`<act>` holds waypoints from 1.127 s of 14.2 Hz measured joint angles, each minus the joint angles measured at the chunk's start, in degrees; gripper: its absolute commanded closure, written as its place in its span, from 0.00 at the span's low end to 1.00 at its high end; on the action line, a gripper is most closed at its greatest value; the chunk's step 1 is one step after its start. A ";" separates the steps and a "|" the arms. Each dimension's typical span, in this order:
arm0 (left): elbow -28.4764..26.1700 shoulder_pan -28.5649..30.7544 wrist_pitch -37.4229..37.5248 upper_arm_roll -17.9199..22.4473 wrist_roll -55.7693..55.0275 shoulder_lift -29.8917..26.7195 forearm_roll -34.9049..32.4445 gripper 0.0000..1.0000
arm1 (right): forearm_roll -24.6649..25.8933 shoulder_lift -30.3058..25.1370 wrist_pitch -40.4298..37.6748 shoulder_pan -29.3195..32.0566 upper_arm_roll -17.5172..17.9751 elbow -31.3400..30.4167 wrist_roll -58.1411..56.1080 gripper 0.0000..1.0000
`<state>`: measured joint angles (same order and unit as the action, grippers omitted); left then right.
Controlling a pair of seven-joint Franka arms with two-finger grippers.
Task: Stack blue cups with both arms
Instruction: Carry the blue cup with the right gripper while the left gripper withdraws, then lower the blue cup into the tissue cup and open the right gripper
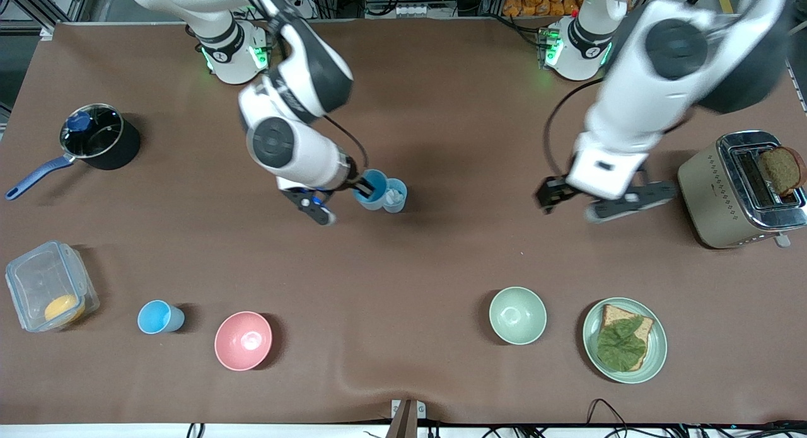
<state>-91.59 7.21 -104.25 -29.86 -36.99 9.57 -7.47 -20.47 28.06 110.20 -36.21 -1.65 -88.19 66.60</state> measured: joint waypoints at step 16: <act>-3.37 -2.73 11.79 16.35 20.76 -13.64 4.49 0.00 | 0.39 6.00 0.35 -3.22 -0.28 2.39 2.44 1.00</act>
<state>-94.96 4.48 -92.46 -13.51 -16.23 -4.08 -2.98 -20.08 34.06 110.56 -39.43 -1.93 -85.80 69.04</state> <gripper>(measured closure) 0.000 0.960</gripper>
